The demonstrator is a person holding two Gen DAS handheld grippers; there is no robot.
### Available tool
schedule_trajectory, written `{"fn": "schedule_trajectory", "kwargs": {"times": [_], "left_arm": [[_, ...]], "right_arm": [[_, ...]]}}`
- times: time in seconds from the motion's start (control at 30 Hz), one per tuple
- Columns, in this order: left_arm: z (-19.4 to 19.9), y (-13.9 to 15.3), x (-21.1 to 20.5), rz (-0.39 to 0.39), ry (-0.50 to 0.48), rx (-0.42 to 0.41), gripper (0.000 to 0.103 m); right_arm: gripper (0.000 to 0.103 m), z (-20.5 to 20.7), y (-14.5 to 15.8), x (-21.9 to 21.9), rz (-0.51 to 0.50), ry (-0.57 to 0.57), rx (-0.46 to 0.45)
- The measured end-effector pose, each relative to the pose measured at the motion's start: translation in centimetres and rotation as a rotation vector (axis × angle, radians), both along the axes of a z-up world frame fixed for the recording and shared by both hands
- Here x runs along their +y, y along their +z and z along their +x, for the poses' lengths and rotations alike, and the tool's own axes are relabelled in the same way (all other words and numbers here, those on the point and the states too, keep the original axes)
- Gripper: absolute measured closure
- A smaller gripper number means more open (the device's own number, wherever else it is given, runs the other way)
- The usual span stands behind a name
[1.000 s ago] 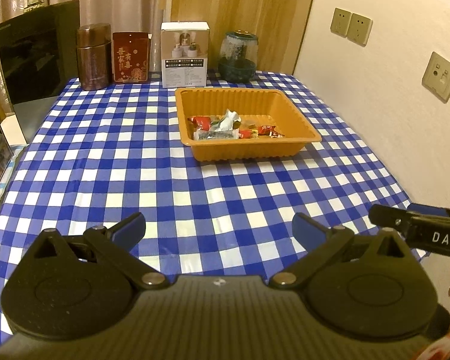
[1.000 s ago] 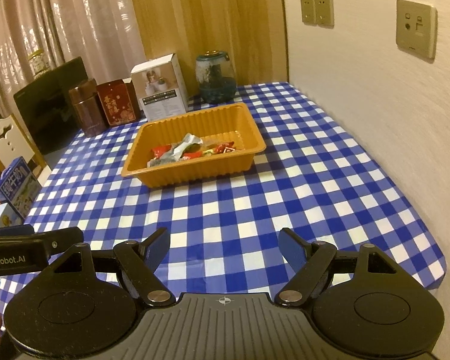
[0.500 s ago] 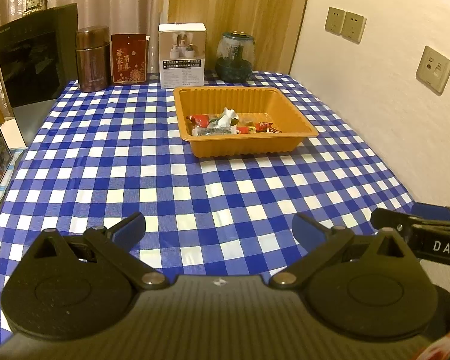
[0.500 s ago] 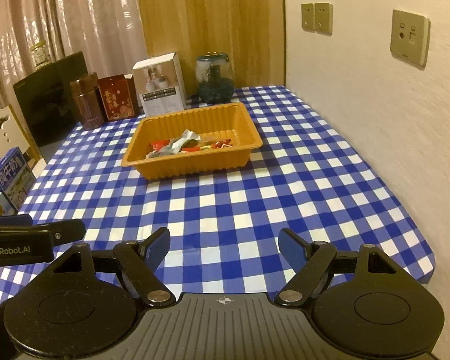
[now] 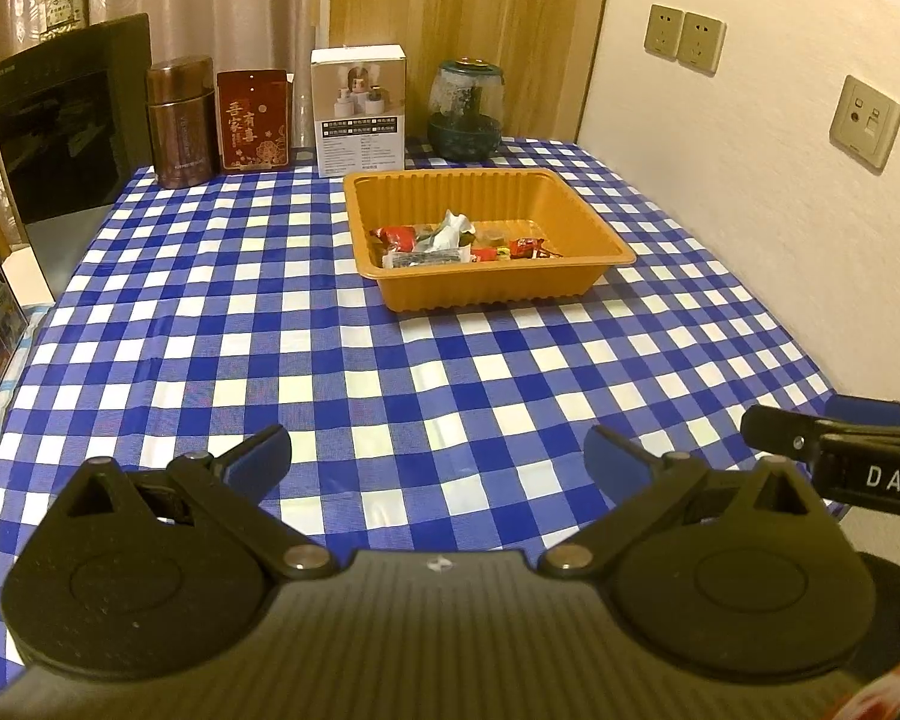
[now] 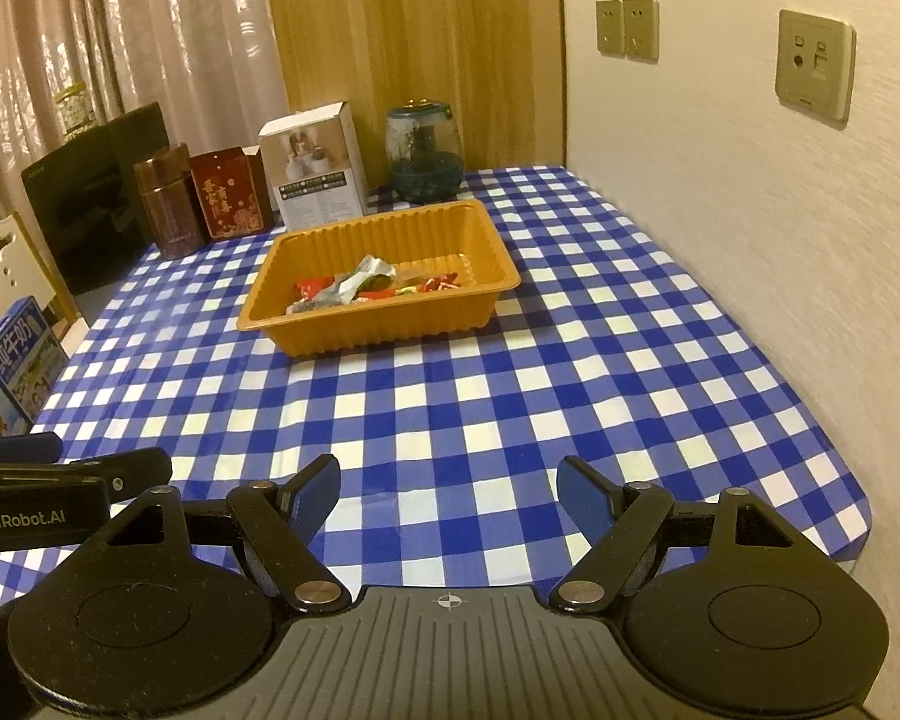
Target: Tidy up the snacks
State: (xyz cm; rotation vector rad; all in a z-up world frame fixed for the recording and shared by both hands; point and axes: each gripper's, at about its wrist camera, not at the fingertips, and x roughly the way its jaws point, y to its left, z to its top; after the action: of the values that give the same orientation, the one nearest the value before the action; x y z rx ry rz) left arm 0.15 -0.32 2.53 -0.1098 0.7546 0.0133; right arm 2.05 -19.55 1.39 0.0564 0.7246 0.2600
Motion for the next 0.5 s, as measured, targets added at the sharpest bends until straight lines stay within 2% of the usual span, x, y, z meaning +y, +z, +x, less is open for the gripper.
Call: {"fn": "schedule_trajectory", "kwargs": {"times": [0.5], "left_arm": [[-0.03, -0.07, 0.05, -0.001, 0.000, 0.000, 0.000]], "right_arm": [[0.024, 0.03, -0.10, -0.04, -0.003, 0.001, 0.001]]}}
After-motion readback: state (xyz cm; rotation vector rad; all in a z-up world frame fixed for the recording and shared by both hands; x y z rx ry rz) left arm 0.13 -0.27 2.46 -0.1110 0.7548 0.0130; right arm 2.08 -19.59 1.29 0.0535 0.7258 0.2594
